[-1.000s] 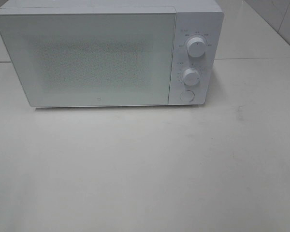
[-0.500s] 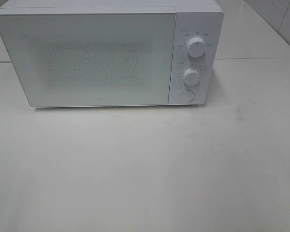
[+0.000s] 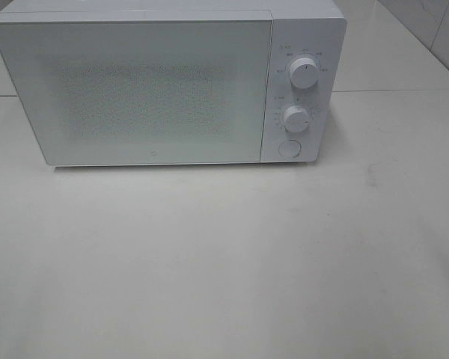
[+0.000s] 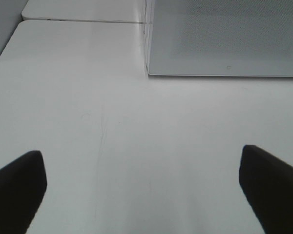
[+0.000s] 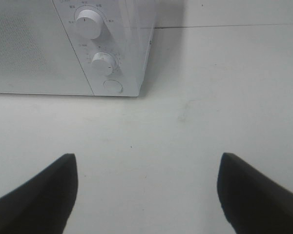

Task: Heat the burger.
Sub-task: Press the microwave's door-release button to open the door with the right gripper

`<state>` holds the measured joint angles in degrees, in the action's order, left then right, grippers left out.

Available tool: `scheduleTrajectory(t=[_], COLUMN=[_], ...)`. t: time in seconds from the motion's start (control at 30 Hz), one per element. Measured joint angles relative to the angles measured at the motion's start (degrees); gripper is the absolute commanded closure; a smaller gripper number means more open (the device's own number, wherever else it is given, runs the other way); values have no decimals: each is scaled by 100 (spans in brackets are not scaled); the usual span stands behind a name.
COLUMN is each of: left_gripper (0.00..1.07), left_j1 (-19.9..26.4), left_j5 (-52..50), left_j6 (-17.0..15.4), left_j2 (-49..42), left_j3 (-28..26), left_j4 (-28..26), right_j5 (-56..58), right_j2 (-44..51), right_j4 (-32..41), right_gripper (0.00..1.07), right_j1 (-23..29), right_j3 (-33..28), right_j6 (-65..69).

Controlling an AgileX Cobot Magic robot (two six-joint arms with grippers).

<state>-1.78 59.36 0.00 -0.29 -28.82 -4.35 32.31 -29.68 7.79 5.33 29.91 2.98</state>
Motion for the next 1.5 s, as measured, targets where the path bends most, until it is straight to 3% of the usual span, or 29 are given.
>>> scheduleTrajectory(t=[0.57,1.1,1.37,1.5], left_gripper=[6,6,6,6], left_j1=[0,0,0,0], left_j5=[0,0,0,0], left_j6=[0,0,0,0], left_j2=[0,0,0,0], left_j3=[0,0,0,0], left_j4=[0,0,0,0], right_j5=[-1742,-5604,-6572,-7317], right_j2=[-1553,-3289,-4188,-4905], right_j4=[-46,-407,-407,-155], right_gripper=[32,32,32,32], right_j1=[0,0,0,321], right_j3=[0,-1071,-1146,-1140], right_j6=[0,0,-52,-567])
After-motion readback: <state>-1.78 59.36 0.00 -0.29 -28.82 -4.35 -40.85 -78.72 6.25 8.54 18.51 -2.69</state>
